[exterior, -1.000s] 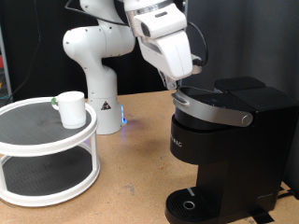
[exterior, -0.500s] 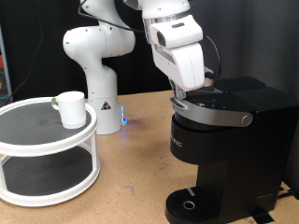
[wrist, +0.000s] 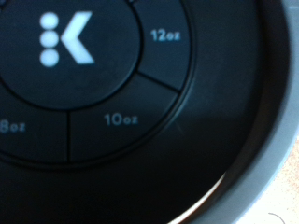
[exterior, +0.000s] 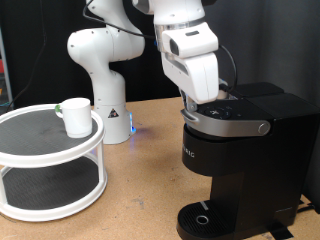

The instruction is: Make a cup of coffee with the keurig machine

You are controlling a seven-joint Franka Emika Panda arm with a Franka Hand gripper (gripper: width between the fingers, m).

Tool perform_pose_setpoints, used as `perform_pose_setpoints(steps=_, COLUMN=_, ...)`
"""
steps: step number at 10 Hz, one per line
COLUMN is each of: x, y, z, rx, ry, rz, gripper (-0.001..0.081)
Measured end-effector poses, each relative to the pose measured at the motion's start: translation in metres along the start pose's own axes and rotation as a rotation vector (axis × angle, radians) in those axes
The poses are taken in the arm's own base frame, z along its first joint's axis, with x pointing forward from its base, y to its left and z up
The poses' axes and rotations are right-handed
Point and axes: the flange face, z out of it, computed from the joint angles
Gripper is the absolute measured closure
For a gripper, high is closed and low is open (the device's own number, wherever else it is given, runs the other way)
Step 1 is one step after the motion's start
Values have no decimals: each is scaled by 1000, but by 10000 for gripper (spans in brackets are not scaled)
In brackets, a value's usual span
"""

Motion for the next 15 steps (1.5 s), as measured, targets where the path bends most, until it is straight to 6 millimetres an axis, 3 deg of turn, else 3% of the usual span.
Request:
perform_pose_setpoints(steps=3, x=-5, y=2, z=20, rx=-8, ry=-35, rz=0, gripper=800)
perform_pose_setpoints(steps=9, x=-4, y=4, z=18, rx=8, ry=11, rz=31, gripper=800)
perform_pose_setpoints(steps=11, x=0, y=4, z=8, rx=50, ry=80, rz=53, gripper=800)
perform_pose_setpoints(steps=15, x=2, y=6, z=-32, rx=104, ry=149, rz=62, gripper=800)
